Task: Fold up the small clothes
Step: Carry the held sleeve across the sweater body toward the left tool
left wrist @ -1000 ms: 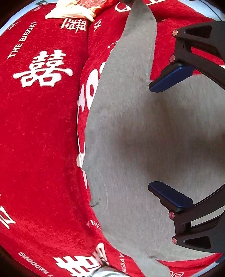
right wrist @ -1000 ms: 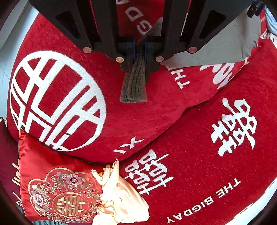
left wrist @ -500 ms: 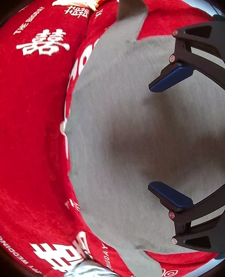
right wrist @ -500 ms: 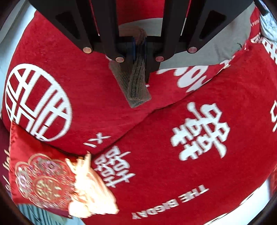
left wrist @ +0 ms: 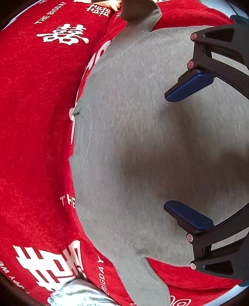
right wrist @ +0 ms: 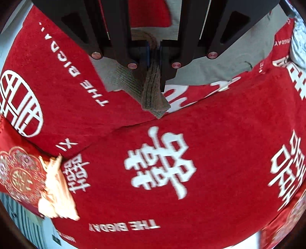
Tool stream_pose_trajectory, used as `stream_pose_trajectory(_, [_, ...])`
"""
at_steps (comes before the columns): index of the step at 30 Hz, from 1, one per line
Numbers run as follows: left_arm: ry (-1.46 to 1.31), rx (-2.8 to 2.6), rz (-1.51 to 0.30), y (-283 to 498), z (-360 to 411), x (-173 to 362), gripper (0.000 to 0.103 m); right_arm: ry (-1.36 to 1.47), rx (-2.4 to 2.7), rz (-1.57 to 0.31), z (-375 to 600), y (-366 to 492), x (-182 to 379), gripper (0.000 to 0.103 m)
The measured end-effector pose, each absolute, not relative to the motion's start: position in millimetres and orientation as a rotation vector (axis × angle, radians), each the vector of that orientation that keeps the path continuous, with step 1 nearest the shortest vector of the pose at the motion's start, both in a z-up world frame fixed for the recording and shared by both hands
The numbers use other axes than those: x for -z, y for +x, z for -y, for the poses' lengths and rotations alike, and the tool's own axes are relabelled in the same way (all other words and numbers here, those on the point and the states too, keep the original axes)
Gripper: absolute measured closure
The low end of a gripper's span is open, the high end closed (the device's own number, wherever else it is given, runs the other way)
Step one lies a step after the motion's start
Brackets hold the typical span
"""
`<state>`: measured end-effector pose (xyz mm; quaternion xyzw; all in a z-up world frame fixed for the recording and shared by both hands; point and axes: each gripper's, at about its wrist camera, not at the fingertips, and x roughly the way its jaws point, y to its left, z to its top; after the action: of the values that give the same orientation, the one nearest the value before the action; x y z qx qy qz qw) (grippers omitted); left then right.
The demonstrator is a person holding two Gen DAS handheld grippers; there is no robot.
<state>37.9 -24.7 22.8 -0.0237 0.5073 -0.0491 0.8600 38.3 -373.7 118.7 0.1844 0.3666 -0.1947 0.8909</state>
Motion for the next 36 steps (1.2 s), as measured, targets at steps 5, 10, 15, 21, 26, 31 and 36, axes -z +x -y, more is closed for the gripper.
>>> stream_pose_trajectory(5, [-0.073,0.099,-1.059,35.7,6.8,-21.9,0.0,0.353,0.369,-0.769,333.9,52.2,-118.8,0.096])
stream_pose_trajectory(10, [-0.084,0.082,-1.065,33.3,-12.1,-18.4,0.0,0.327,0.336,-0.77,295.7,65.6,-118.0,0.096])
stream_pose_trajectory(15, [-0.094,0.069,-1.071,27.9,-33.7,-16.0,0.0,0.309,0.301,-0.779,254.5,78.7,-111.0,0.096])
stream_pose_trajectory(21, [-0.113,0.06,-1.067,23.2,-55.6,-18.1,0.0,0.286,0.247,-0.796,203.0,92.8,-101.3,0.096])
stream_pose_trajectory(26, [-0.127,0.049,-1.053,19.5,-71.9,-23.2,0.0,0.261,0.192,-0.795,160.9,104.4,-101.1,0.096])
stream_pose_trajectory(31, [-0.153,0.041,-1.045,16.0,-86.6,-25.8,0.0,0.238,0.143,-0.796,125.4,113.1,-102.3,0.096])
stream_pose_trajectory(36, [-0.173,0.034,-1.046,13.0,-95.9,-24.9,0.0,0.199,0.093,-0.818,89.7,120.5,-95.5,0.096])
